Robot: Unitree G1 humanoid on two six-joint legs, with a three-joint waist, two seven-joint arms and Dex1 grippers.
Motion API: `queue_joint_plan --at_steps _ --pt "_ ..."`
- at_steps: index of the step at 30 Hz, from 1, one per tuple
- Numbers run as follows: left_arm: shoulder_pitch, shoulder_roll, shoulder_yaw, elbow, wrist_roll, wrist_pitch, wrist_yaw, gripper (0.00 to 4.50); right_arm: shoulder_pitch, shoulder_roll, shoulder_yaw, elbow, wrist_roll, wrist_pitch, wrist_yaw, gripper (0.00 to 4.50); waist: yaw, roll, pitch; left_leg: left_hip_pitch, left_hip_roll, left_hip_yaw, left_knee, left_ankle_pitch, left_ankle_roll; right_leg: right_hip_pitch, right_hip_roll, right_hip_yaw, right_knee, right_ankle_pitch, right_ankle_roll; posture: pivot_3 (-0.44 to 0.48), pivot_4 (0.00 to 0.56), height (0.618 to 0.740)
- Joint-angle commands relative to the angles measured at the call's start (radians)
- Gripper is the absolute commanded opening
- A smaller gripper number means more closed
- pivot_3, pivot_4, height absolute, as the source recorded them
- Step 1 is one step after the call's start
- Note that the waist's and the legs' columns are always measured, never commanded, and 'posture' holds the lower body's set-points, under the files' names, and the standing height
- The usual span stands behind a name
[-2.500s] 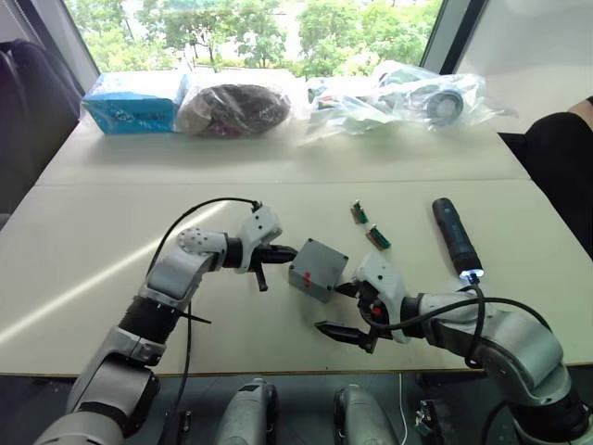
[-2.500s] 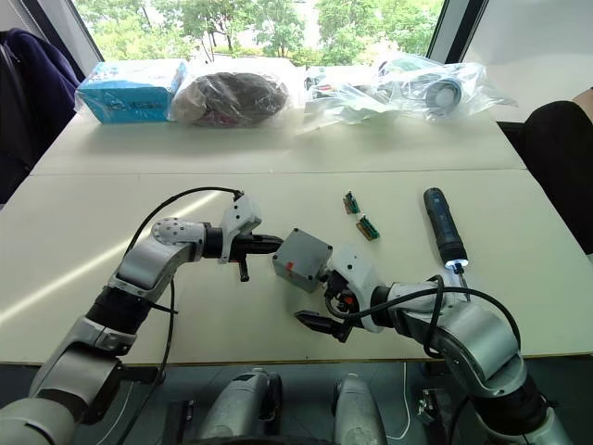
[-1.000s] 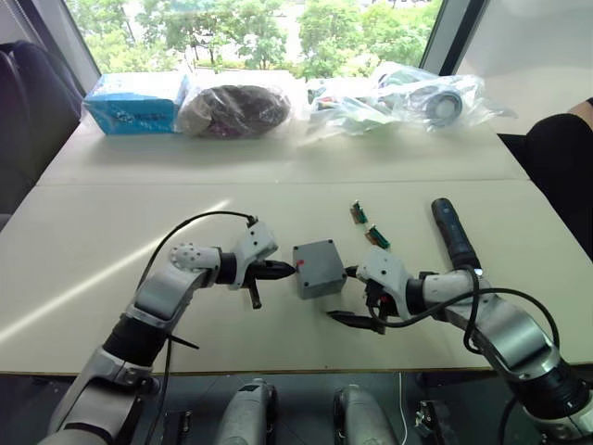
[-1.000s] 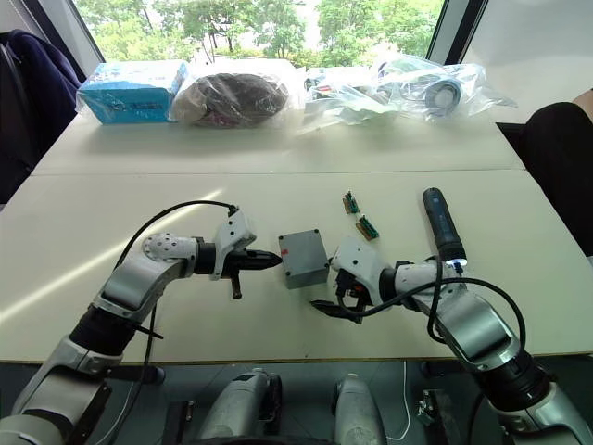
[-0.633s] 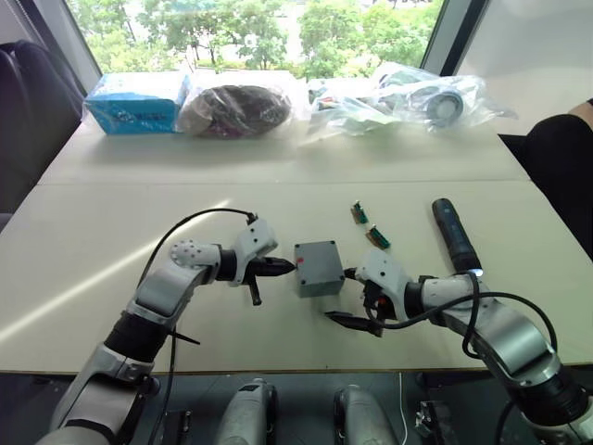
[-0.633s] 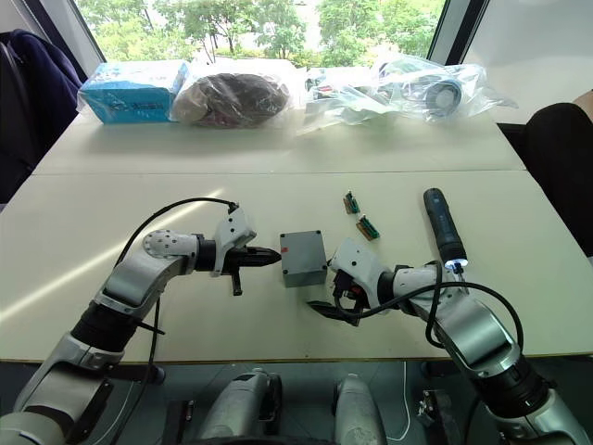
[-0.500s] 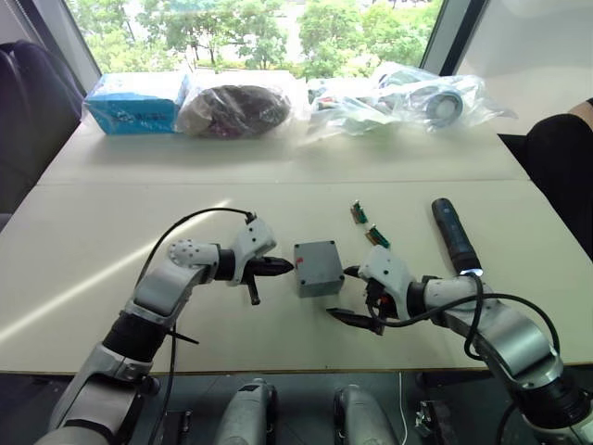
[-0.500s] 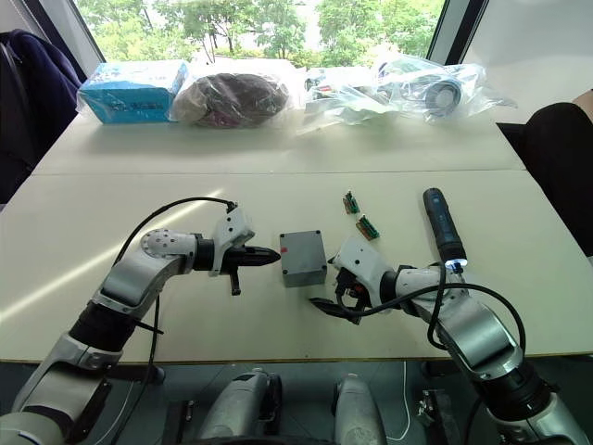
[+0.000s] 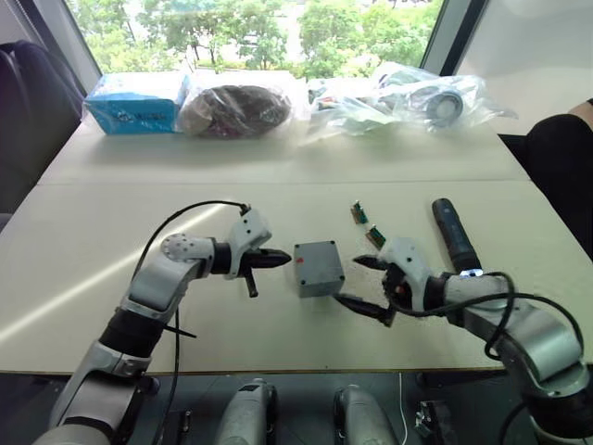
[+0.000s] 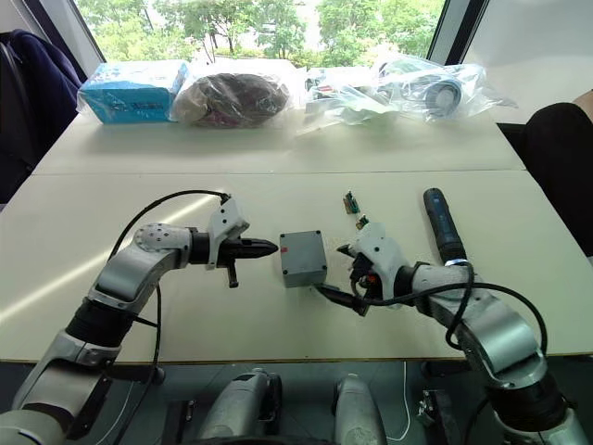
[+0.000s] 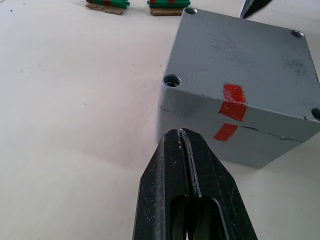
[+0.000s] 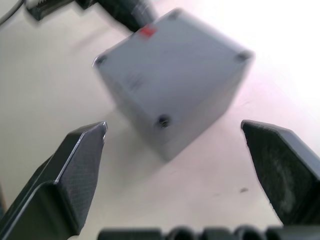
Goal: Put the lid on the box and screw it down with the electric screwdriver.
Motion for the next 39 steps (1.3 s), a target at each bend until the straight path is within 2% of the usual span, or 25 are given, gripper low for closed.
queue_joint_plan --at_steps 1,5,7,13,15,17,20,30,34,36,39 --pt "-0.011 -0.011 0.017 -0.013 -0.007 -0.015 0.010 0.00 -0.026 -0.034 -0.104 0.045 0.058 0.007 0.020 4.49 0.000 0.000 0.000 0.000 0.000 0.000 0.000 0.000 0.000 0.000 0.000 0.000 0.000 0.000 0.000 0.000 0.150 0.740" --pt "-0.023 0.000 0.033 -0.012 -0.011 -0.014 0.002 0.00 -0.112 -0.019 -0.056 0.274 -0.077 -0.124 -0.053 4.49 -0.004 0.000 0.000 0.001 0.000 0.000 0.000 0.000 0.000 0.000 0.000 0.000 0.000 0.000 0.000 0.000 0.150 0.740" --pt "-0.047 0.025 0.077 -0.033 -0.054 0.038 -0.015 0.00 -0.170 0.017 -0.008 0.403 -0.151 -0.202 -0.098 4.49 -0.005 0.000 0.000 0.002 0.000 0.001 0.000 0.000 0.000 0.000 0.000 0.001 0.001 0.000 0.000 0.000 0.150 0.740" --pt "-0.112 0.152 0.177 -0.173 -0.248 0.243 -0.126 0.00 -0.277 0.093 0.049 0.627 -0.236 -0.331 -0.116 4.49 -0.012 0.000 0.001 0.002 0.001 0.002 -0.002 0.000 0.000 -0.001 0.002 0.001 0.001 -0.001 -0.001 0.000 0.150 0.740" --pt "-0.122 0.188 0.188 -0.216 -0.275 0.275 -0.133 0.00 -0.290 0.113 0.062 0.658 -0.245 -0.355 -0.109 4.49 -0.011 0.000 0.001 0.002 0.000 0.002 -0.002 0.000 0.000 0.000 0.001 0.001 0.001 -0.001 -0.001 0.000 0.150 0.740" --pt "-0.116 0.208 0.186 -0.251 -0.286 0.288 -0.131 0.00 -0.288 0.128 0.075 0.670 -0.253 -0.370 -0.104 4.04 -0.010 0.000 0.001 0.002 0.000 0.002 -0.001 0.000 0.000 0.000 0.001 0.001 0.001 -0.001 -0.001 0.000 0.150 0.740" --pt "-0.106 0.207 0.178 -0.276 -0.294 0.296 -0.110 0.00 -0.283 0.145 0.085 0.680 -0.260 -0.387 -0.101 3.08 -0.008 0.000 0.001 0.002 0.000 0.002 -0.001 0.000 0.000 0.000 0.001 0.001 0.001 -0.001 -0.001 0.000 0.150 0.740" --pt "-0.084 0.179 0.149 -0.274 -0.286 0.269 -0.074 0.00 -0.280 0.171 0.084 0.700 -0.280 -0.405 -0.110 3.08 -0.010 0.000 0.001 0.002 0.000 0.002 -0.001 0.000 -0.001 0.000 0.001 0.001 0.002 -0.001 -0.001 0.000 0.150 0.740" --pt "-0.079 0.181 0.143 -0.280 -0.290 0.267 -0.067 0.00 -0.279 0.185 0.077 0.706 -0.282 -0.419 -0.120 2.07 -0.011 0.000 0.001 0.002 0.000 0.002 -0.001 0.001 -0.001 0.000 0.001 0.001 0.002 -0.001 -0.001 0.000 0.150 0.740" --pt "-0.078 0.181 0.140 -0.284 -0.292 0.268 -0.063 0.00 -0.282 0.192 0.075 0.709 -0.283 -0.421 -0.123 1.12 -0.010 0.000 0.001 0.002 0.000 0.002 -0.001 0.001 -0.001 0.000 0.001 0.001 0.002 -0.001 -0.001 0.000 0.150 0.740" --pt "-0.075 0.180 0.135 -0.293 -0.295 0.273 -0.057 0.00 -0.282 0.201 0.079 0.716 -0.289 -0.427 -0.128 0.06 -0.010 0.000 0.001 0.002 0.000 0.002 -0.001 0.001 -0.001 0.000 0.001 0.001 0.002 -0.001 -0.001 0.000 0.150 0.740"
